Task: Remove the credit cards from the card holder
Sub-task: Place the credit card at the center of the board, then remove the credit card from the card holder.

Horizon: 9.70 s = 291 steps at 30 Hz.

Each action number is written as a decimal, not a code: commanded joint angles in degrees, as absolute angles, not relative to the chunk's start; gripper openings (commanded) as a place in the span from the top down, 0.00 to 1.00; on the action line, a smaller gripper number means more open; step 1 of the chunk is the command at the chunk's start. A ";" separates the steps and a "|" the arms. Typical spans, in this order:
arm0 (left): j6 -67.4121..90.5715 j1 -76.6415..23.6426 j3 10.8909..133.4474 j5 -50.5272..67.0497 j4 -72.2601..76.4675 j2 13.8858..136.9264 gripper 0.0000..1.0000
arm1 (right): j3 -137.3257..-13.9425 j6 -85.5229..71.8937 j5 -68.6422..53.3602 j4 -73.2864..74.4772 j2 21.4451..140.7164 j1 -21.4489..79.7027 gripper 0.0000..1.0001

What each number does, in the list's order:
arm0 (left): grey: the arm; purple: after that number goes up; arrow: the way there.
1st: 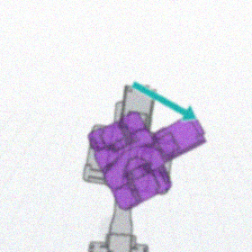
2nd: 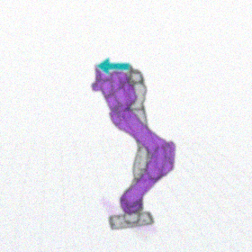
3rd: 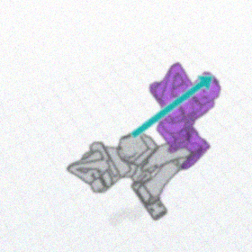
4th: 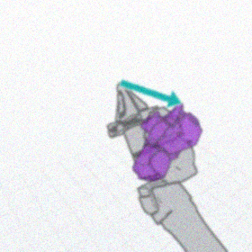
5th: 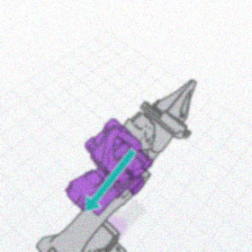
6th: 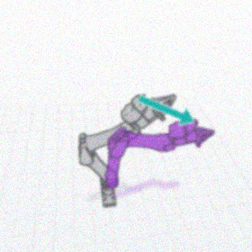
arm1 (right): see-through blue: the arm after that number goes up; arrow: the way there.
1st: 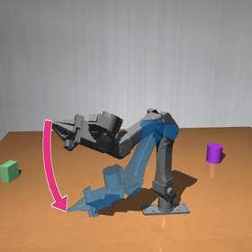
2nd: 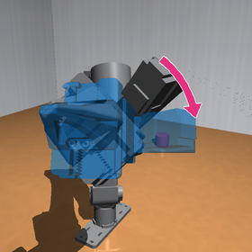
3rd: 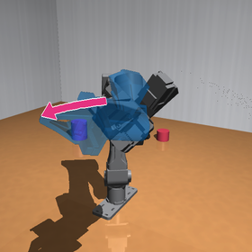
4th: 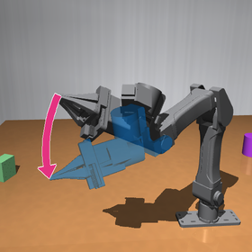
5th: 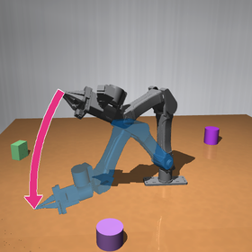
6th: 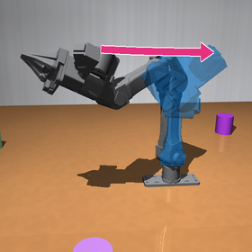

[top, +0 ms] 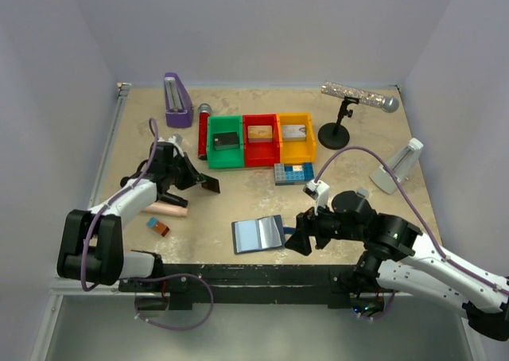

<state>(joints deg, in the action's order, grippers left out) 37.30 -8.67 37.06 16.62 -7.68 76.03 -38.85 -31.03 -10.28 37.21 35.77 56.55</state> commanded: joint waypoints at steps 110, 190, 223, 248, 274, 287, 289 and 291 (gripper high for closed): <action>63.98 -54.67 9.93 -8.35 3.25 43.41 0.57 | -29.18 -40.34 -6.15 25.13 58.72 43.51 1.00; 57.57 -58.27 20.65 1.06 17.05 67.68 0.60 | -29.71 -39.29 -10.37 26.10 58.71 45.79 1.00; 52.74 -57.66 22.41 -9.24 1.12 52.64 0.62 | -35.70 -36.56 -5.33 34.59 43.70 47.81 0.51; 52.64 -57.48 21.19 -0.62 14.94 70.84 1.00 | -22.77 -52.82 -20.30 -11.95 67.49 47.99 0.57; 53.09 -57.57 17.49 -1.14 16.17 71.81 1.00 | -21.36 -53.44 -19.25 -15.12 75.85 47.99 0.56; 54.32 -57.57 15.30 -2.37 16.96 71.54 1.00 | -20.48 -52.65 -18.02 -13.44 74.35 47.99 0.53; 54.58 -57.57 14.94 -2.29 17.31 71.46 1.00 | -20.39 -52.82 -18.37 -14.41 74.71 47.99 0.53; 54.67 -57.57 14.77 -2.20 17.58 71.54 1.00 | -20.13 -53.00 -18.81 -15.64 74.88 47.99 0.53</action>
<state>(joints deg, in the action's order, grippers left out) 54.37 -57.76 16.40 -0.97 17.89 71.40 -20.95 -53.32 -19.20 -13.50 74.94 47.72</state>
